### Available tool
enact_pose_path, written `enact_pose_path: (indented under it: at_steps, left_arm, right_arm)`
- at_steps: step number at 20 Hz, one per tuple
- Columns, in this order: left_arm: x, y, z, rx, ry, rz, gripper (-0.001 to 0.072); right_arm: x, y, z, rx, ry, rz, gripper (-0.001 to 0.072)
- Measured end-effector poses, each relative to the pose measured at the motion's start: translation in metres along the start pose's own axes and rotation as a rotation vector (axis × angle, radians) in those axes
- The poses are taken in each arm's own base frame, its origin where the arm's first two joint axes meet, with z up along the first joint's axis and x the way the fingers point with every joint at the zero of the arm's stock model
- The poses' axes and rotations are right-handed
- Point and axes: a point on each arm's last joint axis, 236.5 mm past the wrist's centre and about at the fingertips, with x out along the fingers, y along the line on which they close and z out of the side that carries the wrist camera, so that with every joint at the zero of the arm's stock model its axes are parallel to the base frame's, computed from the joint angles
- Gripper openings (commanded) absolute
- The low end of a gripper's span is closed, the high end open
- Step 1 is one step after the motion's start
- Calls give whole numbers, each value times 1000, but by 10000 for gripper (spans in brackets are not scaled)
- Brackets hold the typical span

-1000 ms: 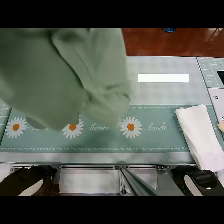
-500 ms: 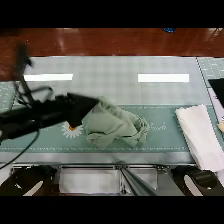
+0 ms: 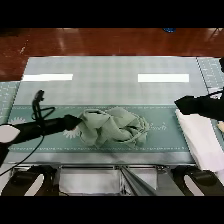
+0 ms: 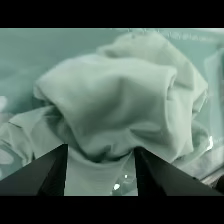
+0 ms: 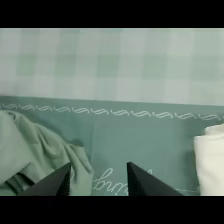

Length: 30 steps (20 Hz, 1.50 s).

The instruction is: Fold the shirts.

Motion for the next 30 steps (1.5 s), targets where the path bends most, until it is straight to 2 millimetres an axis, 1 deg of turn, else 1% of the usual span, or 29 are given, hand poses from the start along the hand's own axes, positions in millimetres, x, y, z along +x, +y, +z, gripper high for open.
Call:
enact_pose_path:
  at_steps: [1, 2, 3, 4, 5, 6, 7, 8, 9, 11, 14, 16, 20, 23, 26, 30]
  left_arm:
    - [-12, 3, 12, -17, -18, 10, 507]
    - [-27, 5, 25, -29, -41, 18, 507]
    - [-40, 8, 33, -46, -58, 29, 507]
    - [-50, 12, 35, -73, -64, 38, 507]
    - [-54, 15, 31, -115, -51, 39, 507]
    - [-53, 18, 18, -160, -14, 32, 507]
    - [-49, 22, 3, -203, 30, 29, 507]
    - [-43, 26, -12, -241, 73, 24, 507]
    - [-38, 32, -26, -276, 106, 25, 507]
    - [-26, 45, -45, -344, 138, 29, 507]
    - [-12, 62, -58, -420, 159, 46, 507]
    - [-4, 72, -59, -462, 162, 55, 507]
    - [11, 86, -60, -520, 181, 54, 507]
    - [22, 90, -61, -555, 204, 38, 507]
    - [37, 89, -76, -550, 274, 44, 506]
    - [54, 77, -94, -509, 378, 44, 505]
  right_arm:
    - [2, -10, 6, 28, -5, -24, 407]
    - [1, -25, 15, 64, -24, -57, 407]
    - [-1, -46, 20, 108, -39, -106, 407]
    - [-3, -67, 21, 157, -43, -153, 407]
    - [-3, -89, 15, 216, -36, -198, 407]
    - [0, -104, 6, 276, -19, -220, 407]
    - [7, -113, -6, 329, 6, -217, 407]
    - [16, -117, -21, 371, 39, -201, 407]
    - [27, -116, -37, 399, 74, -174, 407]
    - [47, -105, -62, 430, 130, -105, 407]
    - [68, -84, -88, 431, 184, -21, 407]
    - [75, -70, -94, 408, 198, 18, 407]
    - [84, -48, -98, 360, 205, 70, 407]
    - [87, -41, -96, 349, 194, 84, 407]
    - [89, -40, -93, 354, 180, 84, 407]
    - [89, -40, -90, 357, 167, 83, 407]
